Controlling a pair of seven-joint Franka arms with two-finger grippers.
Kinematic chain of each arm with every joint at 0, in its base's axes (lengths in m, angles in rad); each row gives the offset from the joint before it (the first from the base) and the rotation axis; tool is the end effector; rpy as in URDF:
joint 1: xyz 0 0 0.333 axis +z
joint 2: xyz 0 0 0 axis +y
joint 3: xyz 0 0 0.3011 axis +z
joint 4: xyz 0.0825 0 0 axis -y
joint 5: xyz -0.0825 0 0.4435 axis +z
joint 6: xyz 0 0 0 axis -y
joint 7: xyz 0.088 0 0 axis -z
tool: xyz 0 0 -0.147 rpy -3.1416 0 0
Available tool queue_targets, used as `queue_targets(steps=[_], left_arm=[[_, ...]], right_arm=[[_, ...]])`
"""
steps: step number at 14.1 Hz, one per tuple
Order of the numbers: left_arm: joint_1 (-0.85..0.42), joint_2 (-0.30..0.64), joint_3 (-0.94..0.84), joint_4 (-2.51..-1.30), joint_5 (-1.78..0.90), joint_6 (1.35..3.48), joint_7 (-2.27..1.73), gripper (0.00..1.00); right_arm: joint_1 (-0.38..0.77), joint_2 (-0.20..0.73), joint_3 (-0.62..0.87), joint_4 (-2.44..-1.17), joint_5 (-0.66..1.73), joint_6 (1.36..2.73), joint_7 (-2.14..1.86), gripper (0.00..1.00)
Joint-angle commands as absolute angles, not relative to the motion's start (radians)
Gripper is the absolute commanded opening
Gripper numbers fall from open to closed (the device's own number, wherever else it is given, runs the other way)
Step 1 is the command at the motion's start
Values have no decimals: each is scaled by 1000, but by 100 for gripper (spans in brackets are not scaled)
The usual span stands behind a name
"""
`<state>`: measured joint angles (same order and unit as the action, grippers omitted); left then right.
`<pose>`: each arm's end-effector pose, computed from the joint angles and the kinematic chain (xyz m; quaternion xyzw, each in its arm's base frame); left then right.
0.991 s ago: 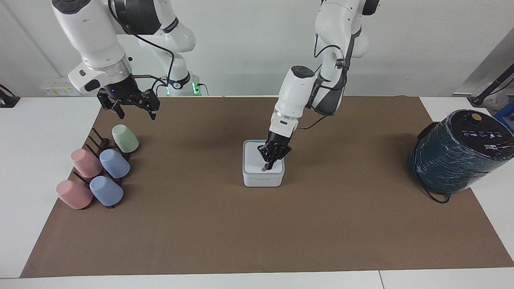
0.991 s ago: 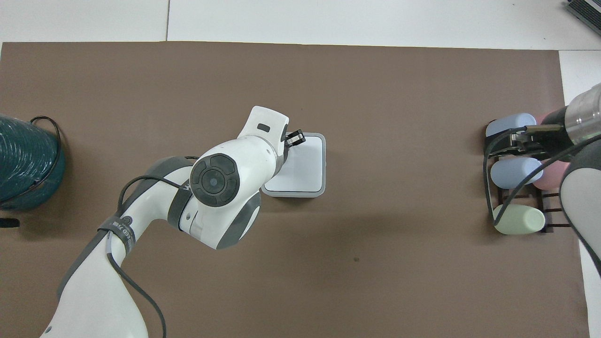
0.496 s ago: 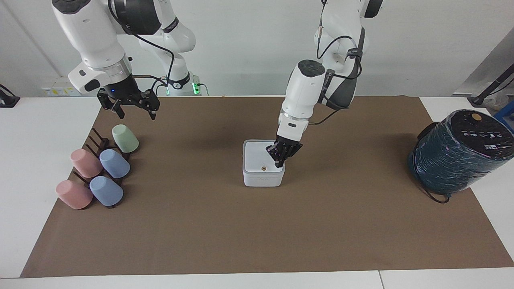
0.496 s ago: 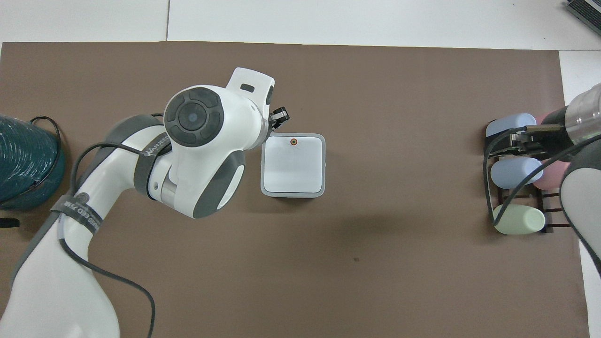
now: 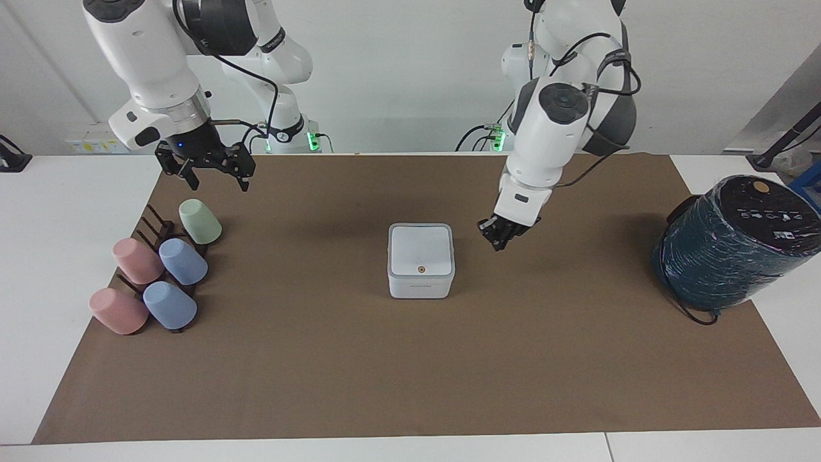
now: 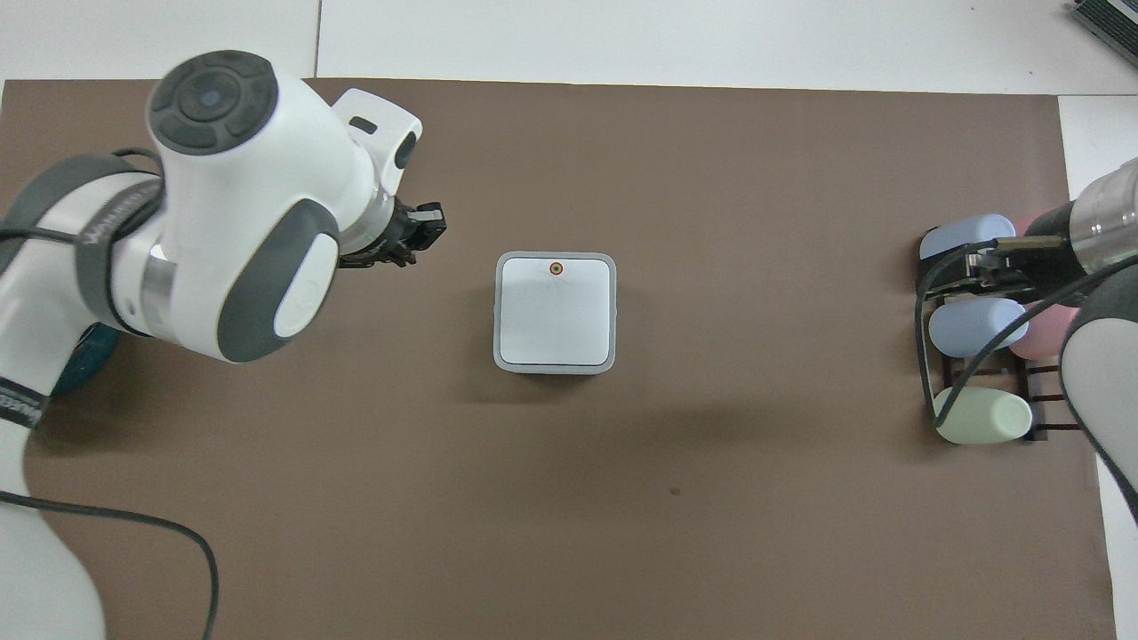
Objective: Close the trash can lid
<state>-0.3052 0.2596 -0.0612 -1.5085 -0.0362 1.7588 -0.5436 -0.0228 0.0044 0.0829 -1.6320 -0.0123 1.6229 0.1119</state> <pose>0.6481 -0.2502 0.4494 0.9953 0.0929 -0.0152 0.0211 0.6168 0.0353 0.5388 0.9996 -0.0255 -0.0062 0.0065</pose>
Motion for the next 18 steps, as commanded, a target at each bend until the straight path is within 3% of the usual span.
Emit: queue_targets(steps=[1,3,4,6,7,8,18], left_arm=[[-192,175,-63,-1496,-72,1635,-341,12],[-122,112,-54,-1503,-72,1588,-218,12],[-76,92,-55,-1499,-71,1563,-163,17],[-35,69,-54,-1497,-58,1549,-97,39],[-22,66,-57,-1497,-51,1549,-86,63],[-20,67,-58,-1497,-29,1555,-84,100],[-34,69,-74,-1500,34,1647,-77,100]], right_arm=[[-37,-5,91,-1643,-6,1617,92,100],[-37,-5,91,-1643,-6,1617,92,100],[-37,-5,91,-1643,-6,1617,92,100],[-37,-5,92,-1643,-6,1617,92,100],[-37,-5,92,-1643,-6,1617,92,100],[-37,-5,92,-1643,-6,1617,92,100],[-37,-5,92,-1643,-6,1617,92,100]])
